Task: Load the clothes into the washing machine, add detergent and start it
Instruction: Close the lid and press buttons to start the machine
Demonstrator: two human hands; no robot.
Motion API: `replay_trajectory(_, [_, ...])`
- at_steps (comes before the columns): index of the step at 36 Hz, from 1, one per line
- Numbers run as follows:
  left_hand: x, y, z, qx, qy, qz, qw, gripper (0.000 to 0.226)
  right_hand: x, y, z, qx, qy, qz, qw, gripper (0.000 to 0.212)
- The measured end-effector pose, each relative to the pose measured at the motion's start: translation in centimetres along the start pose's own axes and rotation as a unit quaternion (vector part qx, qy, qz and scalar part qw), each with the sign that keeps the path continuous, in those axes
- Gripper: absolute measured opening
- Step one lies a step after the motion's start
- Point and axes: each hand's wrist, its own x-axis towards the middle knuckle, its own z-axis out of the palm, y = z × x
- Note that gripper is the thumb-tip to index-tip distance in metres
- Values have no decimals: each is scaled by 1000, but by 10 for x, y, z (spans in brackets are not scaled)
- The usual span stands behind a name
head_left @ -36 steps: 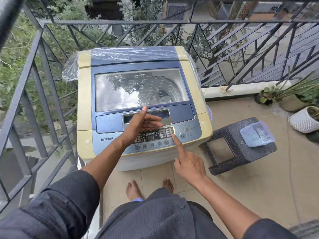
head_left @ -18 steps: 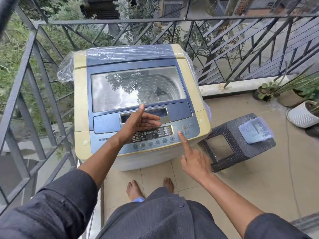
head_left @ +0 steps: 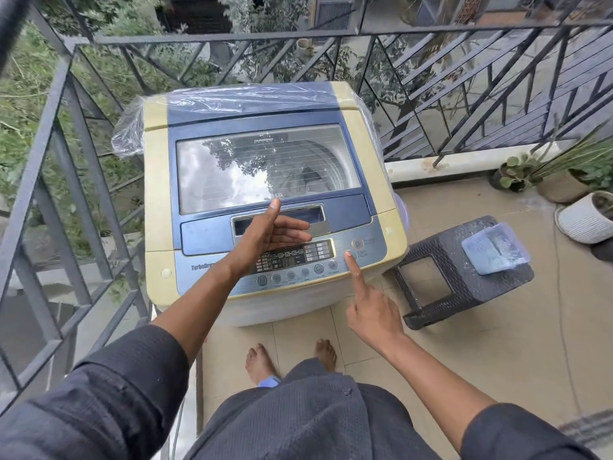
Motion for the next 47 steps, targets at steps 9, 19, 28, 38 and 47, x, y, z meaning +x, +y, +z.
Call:
replay_trajectory(9, [0,1,0,0,-3,3,1000,88,4,3,2,26,-8,-3,1000,112])
replay_trajectory(19, [-1,-1,2,3,7,16,1000,87,4,2,-8,-10,3,-17,1000,102])
replay_trajectory(28, [-3,-3,4,-5,21,31,999,85,20,-6,-23,-26,83,-44,995,62])
replay_trajectory(38, [-1,-12,4,-33,49,34,998,87,50,-25,-43,-3,153,-74,985,20])
replay_trajectory(47, [-3,-13,9,-63,74,40,994,86,83,-43,-53,18,162,-128,978,21])
